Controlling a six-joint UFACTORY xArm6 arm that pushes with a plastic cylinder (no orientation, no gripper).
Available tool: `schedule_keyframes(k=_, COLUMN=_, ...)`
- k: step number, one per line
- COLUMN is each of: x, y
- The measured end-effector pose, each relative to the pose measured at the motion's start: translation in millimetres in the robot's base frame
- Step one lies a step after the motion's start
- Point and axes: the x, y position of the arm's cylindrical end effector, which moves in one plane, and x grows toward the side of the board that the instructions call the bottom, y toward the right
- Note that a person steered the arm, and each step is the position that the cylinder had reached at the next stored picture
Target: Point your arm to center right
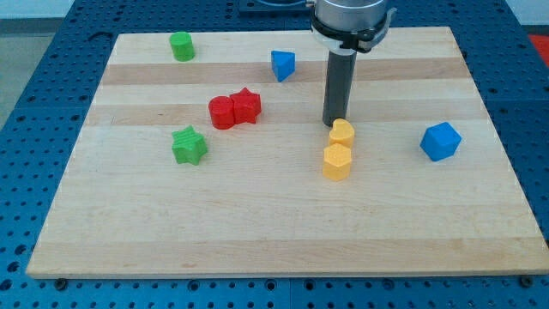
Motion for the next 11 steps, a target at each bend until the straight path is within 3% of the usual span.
schedule_keyframes(k=7, x=14, y=0)
schedule_keyframes(k=11, x=-18, y=22)
